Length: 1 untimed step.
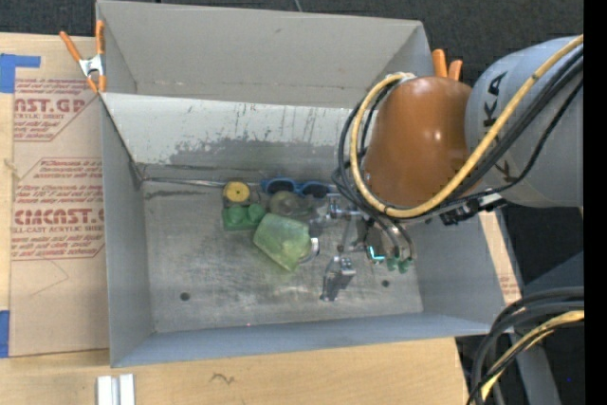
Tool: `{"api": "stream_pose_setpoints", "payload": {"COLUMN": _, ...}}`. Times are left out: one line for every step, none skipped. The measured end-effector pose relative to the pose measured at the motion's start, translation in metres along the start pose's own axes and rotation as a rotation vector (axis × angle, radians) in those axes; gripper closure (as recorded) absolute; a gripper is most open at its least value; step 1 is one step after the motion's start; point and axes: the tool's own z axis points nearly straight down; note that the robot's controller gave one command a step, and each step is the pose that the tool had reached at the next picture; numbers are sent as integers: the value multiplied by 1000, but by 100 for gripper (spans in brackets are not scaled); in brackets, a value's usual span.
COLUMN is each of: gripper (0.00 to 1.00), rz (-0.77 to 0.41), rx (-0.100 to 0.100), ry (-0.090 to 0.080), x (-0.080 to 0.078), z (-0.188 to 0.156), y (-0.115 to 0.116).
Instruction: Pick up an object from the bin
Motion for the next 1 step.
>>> {"api": "stream_pose_setpoints", "payload": {"gripper": 0, "rz": 87, "rx": -1, "ry": -11, "x": -41, "z": 108, "y": 9}}
